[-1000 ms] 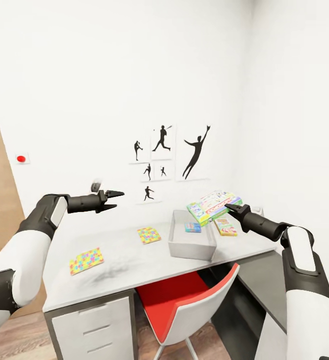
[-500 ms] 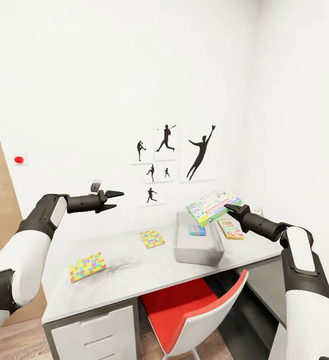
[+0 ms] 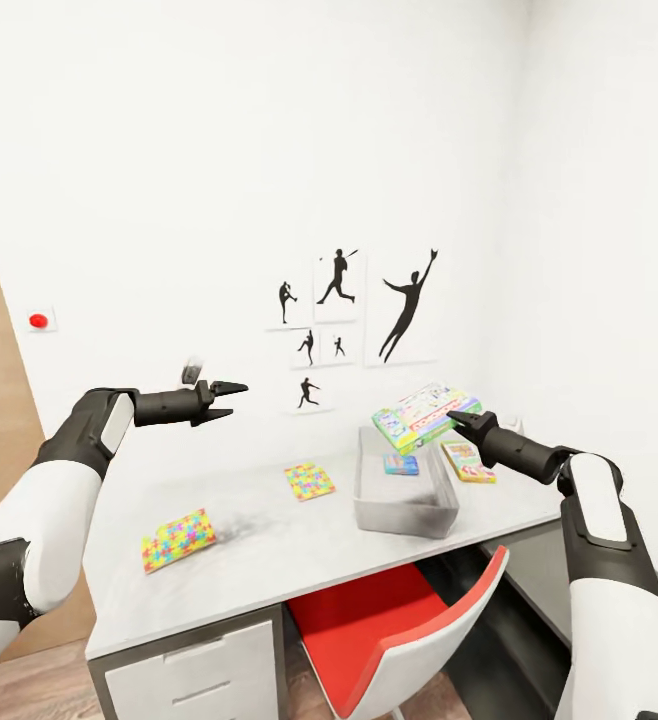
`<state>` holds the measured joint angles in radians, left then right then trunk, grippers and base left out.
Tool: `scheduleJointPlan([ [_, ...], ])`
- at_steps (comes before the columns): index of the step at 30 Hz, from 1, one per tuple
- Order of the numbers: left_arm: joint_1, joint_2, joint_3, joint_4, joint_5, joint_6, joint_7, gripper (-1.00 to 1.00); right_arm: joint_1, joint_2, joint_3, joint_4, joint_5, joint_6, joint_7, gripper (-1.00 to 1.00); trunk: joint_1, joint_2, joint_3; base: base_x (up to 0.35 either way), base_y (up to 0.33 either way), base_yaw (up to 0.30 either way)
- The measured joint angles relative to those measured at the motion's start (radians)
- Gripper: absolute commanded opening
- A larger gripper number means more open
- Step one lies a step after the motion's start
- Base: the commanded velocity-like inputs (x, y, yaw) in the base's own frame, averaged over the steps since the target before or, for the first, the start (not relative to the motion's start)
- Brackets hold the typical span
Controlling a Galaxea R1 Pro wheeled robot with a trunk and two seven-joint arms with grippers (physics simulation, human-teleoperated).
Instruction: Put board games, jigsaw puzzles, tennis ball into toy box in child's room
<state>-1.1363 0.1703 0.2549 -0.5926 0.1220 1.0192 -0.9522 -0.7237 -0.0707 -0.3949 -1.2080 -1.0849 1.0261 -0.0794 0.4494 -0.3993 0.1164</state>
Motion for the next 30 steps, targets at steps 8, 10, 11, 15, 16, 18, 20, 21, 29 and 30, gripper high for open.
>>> scheduleJointPlan([
  [8, 0.000, 0.000, 0.000, 0.000, 0.001, 0.000, 0.001, 1.00, -0.029, 0.012, -0.001, 0.104, 0.004, -0.001, -0.128, -1.00, 0.000, 0.000, 0.000, 0.067, 0.045, 0.000],
  [10, 0.001, 0.000, -0.001, 0.000, 0.001, -0.001, 0.001, 1.00, -0.032, 0.016, -0.003, 0.111, 0.000, -0.005, -0.164, -1.00, 0.000, 0.000, 0.000, 0.009, 0.005, 0.000],
  [11, 0.001, 0.000, -0.001, 0.000, 0.001, -0.001, 0.000, 1.00, -0.033, 0.017, -0.003, 0.113, -0.002, -0.008, -0.173, -1.00, 0.000, 0.000, 0.000, 0.004, 0.003, 0.000],
  [15, 0.001, 0.000, -0.002, 0.000, 0.001, -0.002, 0.001, 1.00, -0.032, 0.018, -0.005, 0.112, -0.016, -0.009, -0.184, -1.00, 0.000, 0.000, 0.000, 0.001, 0.001, 0.000],
  [16, 0.002, 0.000, -0.002, 0.000, 0.001, -0.002, 0.001, 1.00, -0.029, 0.017, -0.005, 0.109, -0.022, -0.008, -0.184, -1.00, 0.000, 0.000, 0.000, 0.000, 0.000, 0.000],
  [18, 0.002, 0.000, -0.001, 0.000, 0.001, -0.002, 0.000, 1.00, -0.025, 0.017, -0.006, 0.107, -0.032, -0.007, -0.184, -1.00, 0.000, 0.000, 0.000, 0.000, 0.000, 0.000],
  [20, 0.002, 0.000, -0.001, 0.000, 0.001, -0.002, 0.000, 1.00, -0.024, 0.017, -0.005, 0.107, -0.036, -0.006, -0.185, -1.00, 0.000, 0.000, 0.000, 0.000, 0.000, 0.000],
  [21, 0.002, 0.000, -0.001, 0.000, 0.001, -0.002, 0.000, 1.00, -0.023, 0.015, -0.005, 0.107, -0.038, -0.005, -0.185, -1.00, 0.000, 0.000, 0.000, 0.000, 0.000, 0.000],
  [29, 0.002, 0.000, -0.001, 0.000, 0.002, -0.001, -0.001, 1.00, -0.021, 0.009, -0.005, 0.108, -0.043, -0.005, -0.184, -1.00, 0.000, 0.000, 0.000, 0.001, 0.000, 0.000],
  [30, 0.002, 0.000, -0.001, 0.000, 0.003, -0.001, -0.001, 1.00, -0.021, 0.010, -0.005, 0.108, -0.043, -0.005, -0.184, -1.00, 0.000, 0.000, 0.000, 0.043, 0.018, 0.000],
])
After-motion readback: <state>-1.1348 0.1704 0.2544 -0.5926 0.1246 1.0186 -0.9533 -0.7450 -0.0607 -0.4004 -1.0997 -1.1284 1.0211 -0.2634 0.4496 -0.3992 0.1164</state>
